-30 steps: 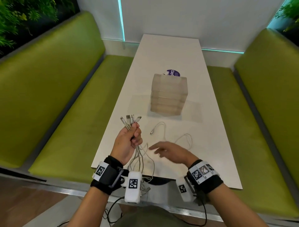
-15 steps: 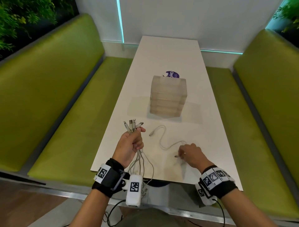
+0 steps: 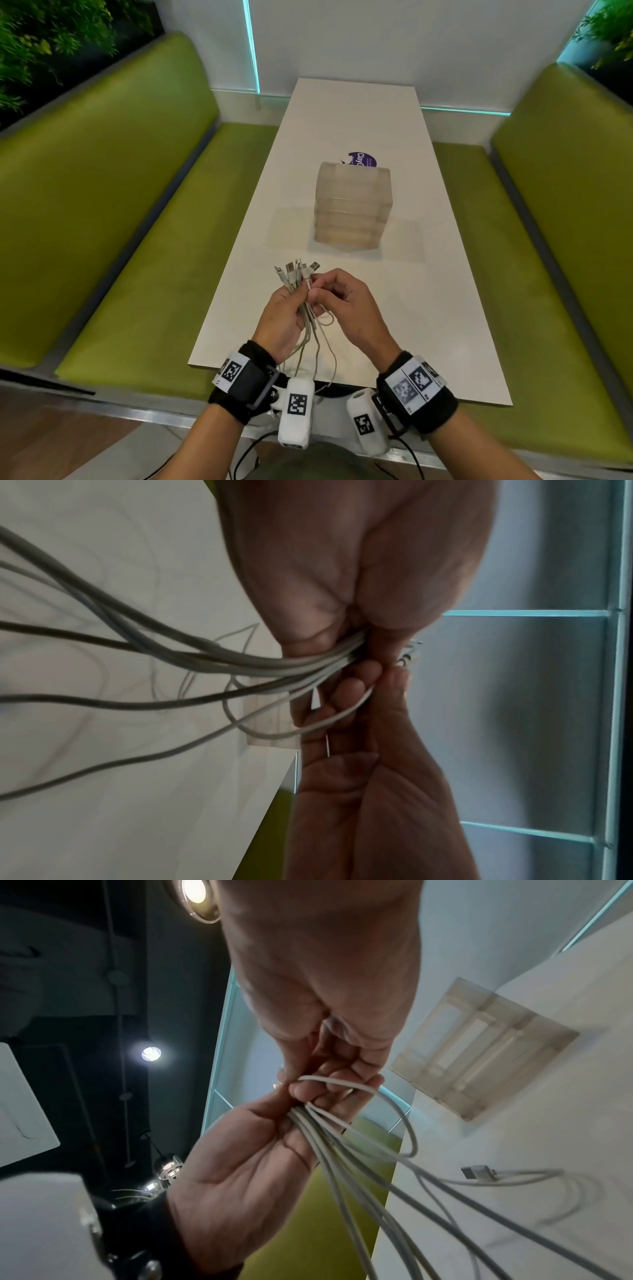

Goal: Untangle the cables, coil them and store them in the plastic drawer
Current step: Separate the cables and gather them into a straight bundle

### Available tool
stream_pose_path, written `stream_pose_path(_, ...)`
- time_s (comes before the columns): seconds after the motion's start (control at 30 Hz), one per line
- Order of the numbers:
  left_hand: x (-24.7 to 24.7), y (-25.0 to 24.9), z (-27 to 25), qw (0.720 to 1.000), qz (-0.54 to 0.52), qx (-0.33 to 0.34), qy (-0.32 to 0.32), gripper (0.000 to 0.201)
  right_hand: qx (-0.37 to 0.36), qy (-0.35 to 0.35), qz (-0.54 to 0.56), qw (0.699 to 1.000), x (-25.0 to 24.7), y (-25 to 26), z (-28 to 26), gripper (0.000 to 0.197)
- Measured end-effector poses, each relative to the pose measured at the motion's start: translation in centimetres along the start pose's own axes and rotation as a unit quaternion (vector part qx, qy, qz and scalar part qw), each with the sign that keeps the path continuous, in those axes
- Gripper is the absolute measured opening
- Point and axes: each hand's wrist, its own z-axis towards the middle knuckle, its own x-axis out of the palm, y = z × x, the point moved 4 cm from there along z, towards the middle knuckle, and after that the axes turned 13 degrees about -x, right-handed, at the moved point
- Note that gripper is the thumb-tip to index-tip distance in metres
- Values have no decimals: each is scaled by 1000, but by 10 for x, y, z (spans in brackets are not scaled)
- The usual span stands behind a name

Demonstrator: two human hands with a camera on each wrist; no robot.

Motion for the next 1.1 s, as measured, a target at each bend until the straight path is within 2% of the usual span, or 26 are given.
stream_pose_path(0.23,-10,4,-1,997,-64,-9,39,33,13,-35,38,999,0,-1,0,14)
stream_pose_path(0.33,-6,2,-2,998,-38,-1,48,33,43,-16,54,997,-1,-2,2,26)
stream_pose_path(0.43,-1,2,-4,999,-5,-2,52,30,49,-7,41,998,-3,-2,2,29)
stream_pose_path(0.47,-1,1,-5,998,-5,1,56,30,50,12,28,998,-4,-1,2,29)
stream_pose_path(0.53,-7,-5,-5,998,-30,16,47,31,64,107,-27,992,-5,-1,0,23)
stream_pose_path(0.6,-19,-17,-4,996,-76,44,26,25,83,238,-123,960,-8,-5,-6,11)
stream_pose_path(0.7,-40,-41,-4,987,-133,92,-15,27,94,365,-274,885,-21,-24,-19,16)
stream_pose_path(0.77,-52,-56,-7,981,-154,111,-42,29,130,405,-297,855,-29,-38,-29,18)
stream_pose_path(0.87,-62,-70,-9,977,-161,133,-50,28,168,453,-292,825,-29,-49,-47,17)
stream_pose_path(1.0,-56,-66,-7,979,-147,132,-41,28,130,535,-288,783,-5,-48,-61,24)
stream_pose_path(1.1,-47,-64,-7,983,-129,124,-30,29,141,529,-281,789,7,-54,-60,23)
